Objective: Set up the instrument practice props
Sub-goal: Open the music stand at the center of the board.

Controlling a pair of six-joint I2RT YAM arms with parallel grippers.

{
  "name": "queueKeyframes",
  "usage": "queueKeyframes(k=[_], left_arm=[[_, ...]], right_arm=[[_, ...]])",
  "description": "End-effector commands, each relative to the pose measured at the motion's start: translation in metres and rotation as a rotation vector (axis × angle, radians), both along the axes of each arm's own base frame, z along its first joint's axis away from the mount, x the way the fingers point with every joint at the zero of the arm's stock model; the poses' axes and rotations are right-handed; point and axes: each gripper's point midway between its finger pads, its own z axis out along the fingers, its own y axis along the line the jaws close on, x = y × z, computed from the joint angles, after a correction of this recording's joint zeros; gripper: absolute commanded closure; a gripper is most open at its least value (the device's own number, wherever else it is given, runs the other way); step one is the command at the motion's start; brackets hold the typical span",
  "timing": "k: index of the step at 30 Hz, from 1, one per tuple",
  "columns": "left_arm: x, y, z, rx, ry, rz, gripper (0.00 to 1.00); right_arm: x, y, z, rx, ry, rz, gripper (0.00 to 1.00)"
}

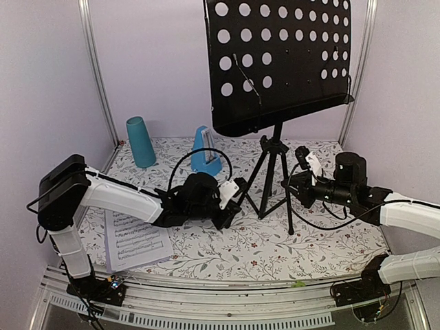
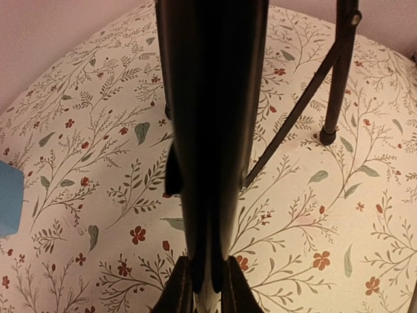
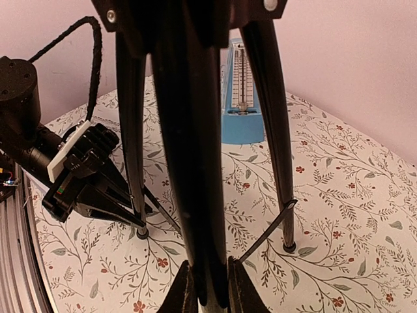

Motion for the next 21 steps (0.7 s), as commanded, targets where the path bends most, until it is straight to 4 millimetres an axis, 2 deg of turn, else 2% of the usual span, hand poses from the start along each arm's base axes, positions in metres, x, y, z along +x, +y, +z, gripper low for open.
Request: queueKeyframes(k=[1, 9, 11, 18, 21], left_arm=[[-0.004, 0.065, -0.062, 0.224, 0.118, 0.141, 1.00], [-0.005, 0.072, -0.059, 0.182, 0.118, 0.190, 1.00], [-0.006, 0.072, -0.059, 0.173, 0.117, 0.194, 0.97], [-0.008, 0.069, -0.056, 0.134, 0.119, 0.187, 0.69], [-0.007, 0.065, -0.048, 0.099, 0.115, 0.179, 0.59]], right_arm=[[0.029, -0.031, 0.005, -0.036, -0.014, -0.214, 0.93], [0.024, -0.020, -0.002, -0.057, 0.004, -0.185, 0.93], [0.023, -0.017, -0.005, -0.065, 0.009, -0.179, 0.94], [0.022, -0.013, -0.007, -0.078, 0.023, -0.172, 0.94], [0.022, -0.013, -0.010, -0.084, 0.030, -0.168, 0.94]])
